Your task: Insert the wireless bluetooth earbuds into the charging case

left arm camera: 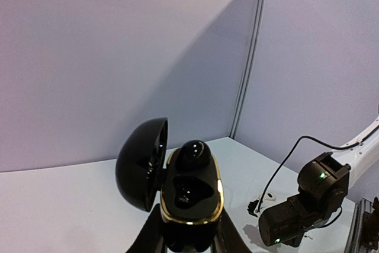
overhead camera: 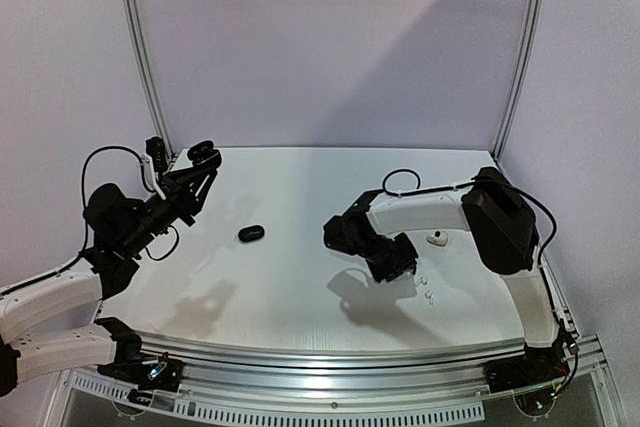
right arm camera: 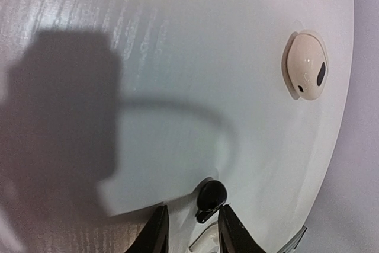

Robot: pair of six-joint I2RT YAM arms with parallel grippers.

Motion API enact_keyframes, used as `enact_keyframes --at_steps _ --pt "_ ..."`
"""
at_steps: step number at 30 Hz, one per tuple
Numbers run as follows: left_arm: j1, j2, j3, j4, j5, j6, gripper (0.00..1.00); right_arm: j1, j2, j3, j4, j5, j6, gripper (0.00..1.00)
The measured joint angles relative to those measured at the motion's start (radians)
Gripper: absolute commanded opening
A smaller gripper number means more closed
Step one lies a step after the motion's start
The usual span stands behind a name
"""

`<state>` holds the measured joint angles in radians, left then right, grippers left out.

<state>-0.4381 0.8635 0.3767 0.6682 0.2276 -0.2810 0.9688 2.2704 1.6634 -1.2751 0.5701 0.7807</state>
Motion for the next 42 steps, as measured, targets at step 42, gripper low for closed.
enact_keyframes --at_steps 42 --pt "0.000 0.000 0.000 0.000 0.000 0.000 0.00 -0.178 -0.178 -0.157 0.245 -0.271 -0.031 0.31"
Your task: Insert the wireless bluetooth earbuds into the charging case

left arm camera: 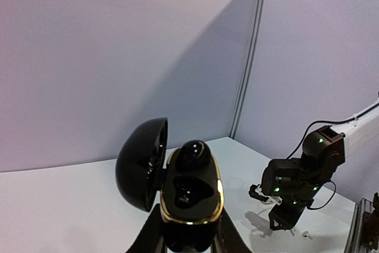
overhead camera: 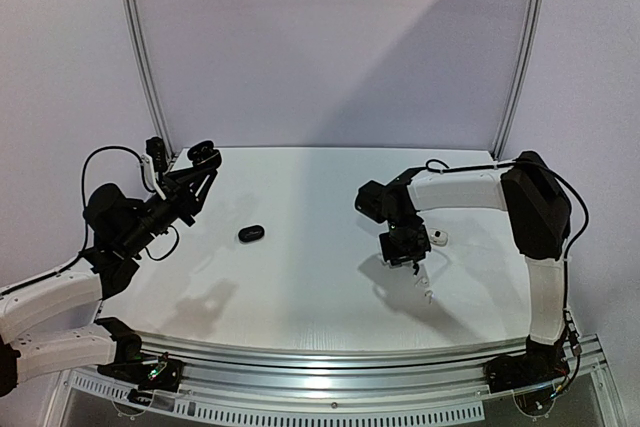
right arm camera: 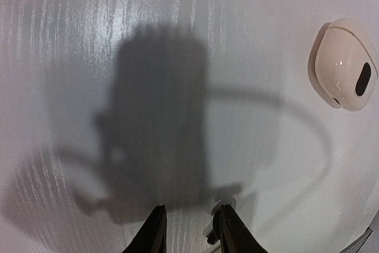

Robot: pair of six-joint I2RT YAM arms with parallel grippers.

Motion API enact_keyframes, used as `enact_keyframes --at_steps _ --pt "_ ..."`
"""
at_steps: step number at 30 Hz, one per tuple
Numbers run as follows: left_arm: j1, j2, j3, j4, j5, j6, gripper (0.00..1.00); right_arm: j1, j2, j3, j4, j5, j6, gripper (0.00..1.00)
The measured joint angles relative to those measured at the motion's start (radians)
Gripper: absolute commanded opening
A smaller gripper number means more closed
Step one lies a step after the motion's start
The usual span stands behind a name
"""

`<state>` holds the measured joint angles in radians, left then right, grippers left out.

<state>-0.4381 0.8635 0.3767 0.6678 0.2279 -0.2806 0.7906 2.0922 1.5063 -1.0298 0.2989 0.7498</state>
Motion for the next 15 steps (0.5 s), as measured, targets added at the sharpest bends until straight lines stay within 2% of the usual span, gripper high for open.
enact_keyframes --at_steps 9,15 --pt "0.000 0.000 0.000 0.000 0.000 0.002 0.00 0.000 0.000 0.011 -0.013 0.018 -0.015 0.29" --pt "0.000 0.000 0.000 0.000 0.000 0.003 0.00 -0.010 -0.002 0.053 -0.051 0.082 -0.002 0.37"
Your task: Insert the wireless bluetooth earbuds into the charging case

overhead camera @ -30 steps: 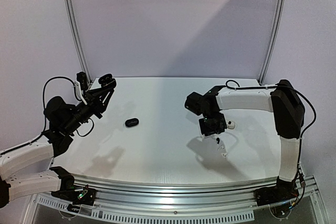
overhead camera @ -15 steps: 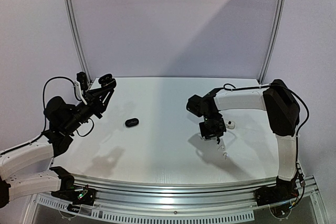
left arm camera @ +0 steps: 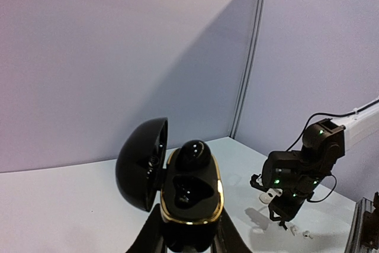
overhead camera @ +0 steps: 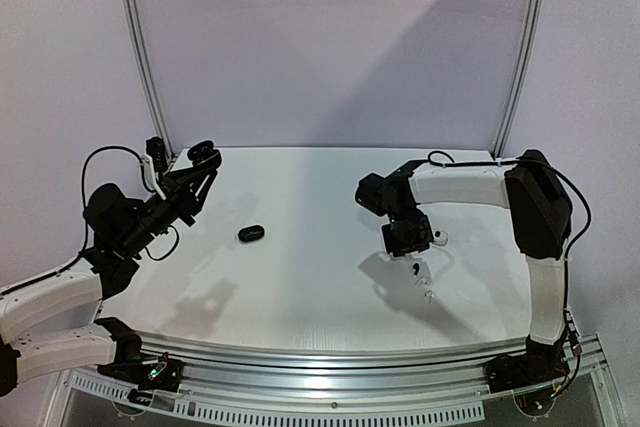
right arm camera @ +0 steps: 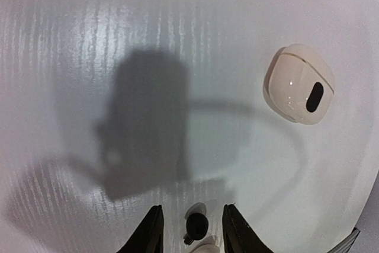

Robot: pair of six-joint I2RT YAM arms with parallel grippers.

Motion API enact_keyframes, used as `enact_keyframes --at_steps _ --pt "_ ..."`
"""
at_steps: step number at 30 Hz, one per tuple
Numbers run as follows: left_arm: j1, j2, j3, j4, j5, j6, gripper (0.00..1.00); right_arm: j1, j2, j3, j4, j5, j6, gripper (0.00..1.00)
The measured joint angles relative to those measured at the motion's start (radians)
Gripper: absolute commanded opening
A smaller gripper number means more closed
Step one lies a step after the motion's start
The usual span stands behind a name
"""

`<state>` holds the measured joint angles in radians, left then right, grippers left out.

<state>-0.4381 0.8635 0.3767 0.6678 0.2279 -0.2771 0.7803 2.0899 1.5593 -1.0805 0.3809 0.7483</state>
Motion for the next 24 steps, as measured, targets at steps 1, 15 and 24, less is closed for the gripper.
enact_keyframes --at_steps 1,15,24 --pt "0.000 0.000 0.000 0.000 0.000 0.000 0.00 -0.005 0.000 -0.001 -0.005 0.005 0.007 0.38" --pt "0.000 0.000 0.000 0.000 0.000 0.002 0.00 -0.035 -0.019 -0.105 0.052 -0.066 0.079 0.24" --pt "0.000 0.000 0.000 0.000 0.000 0.004 0.00 -0.044 -0.093 -0.211 0.134 -0.123 0.115 0.20"
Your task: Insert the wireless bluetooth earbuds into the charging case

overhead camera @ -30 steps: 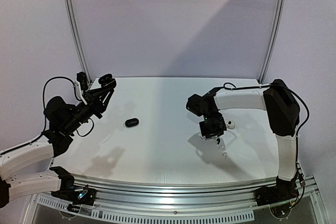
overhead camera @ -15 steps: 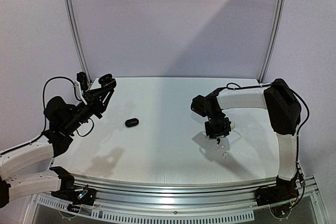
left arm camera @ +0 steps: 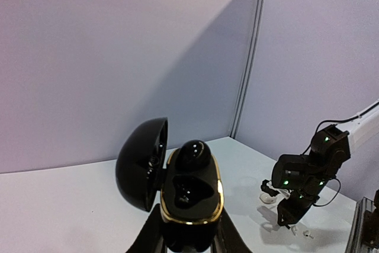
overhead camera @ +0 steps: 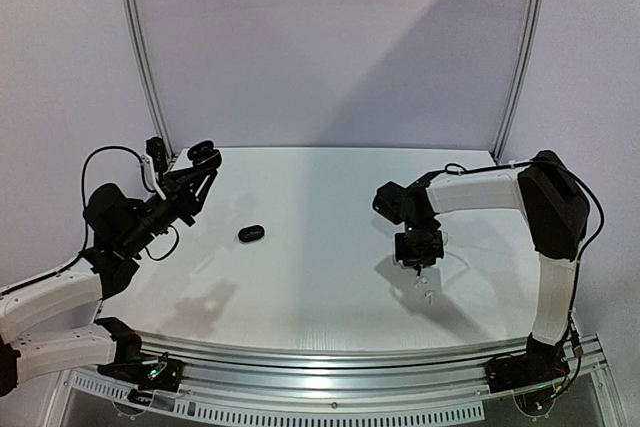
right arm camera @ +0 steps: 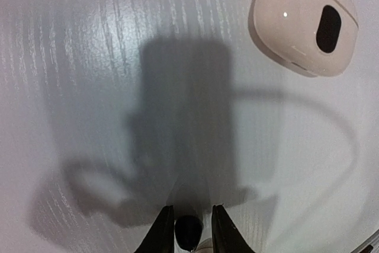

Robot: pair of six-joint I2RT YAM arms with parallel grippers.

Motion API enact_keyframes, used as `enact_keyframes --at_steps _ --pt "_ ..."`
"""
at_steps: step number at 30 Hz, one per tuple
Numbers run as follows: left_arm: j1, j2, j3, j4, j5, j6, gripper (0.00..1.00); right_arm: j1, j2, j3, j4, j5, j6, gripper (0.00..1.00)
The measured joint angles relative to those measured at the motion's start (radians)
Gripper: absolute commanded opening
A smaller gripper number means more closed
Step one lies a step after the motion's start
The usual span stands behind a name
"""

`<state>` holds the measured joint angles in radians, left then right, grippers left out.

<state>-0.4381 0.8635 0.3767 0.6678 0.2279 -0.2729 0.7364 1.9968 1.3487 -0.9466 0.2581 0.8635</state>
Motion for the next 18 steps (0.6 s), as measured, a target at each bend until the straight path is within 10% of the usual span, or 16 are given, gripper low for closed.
enact_keyframes --at_steps 18 --pt "0.000 0.000 0.000 0.000 0.000 0.000 0.00 -0.018 -0.042 -0.051 0.061 -0.061 0.029 0.00"
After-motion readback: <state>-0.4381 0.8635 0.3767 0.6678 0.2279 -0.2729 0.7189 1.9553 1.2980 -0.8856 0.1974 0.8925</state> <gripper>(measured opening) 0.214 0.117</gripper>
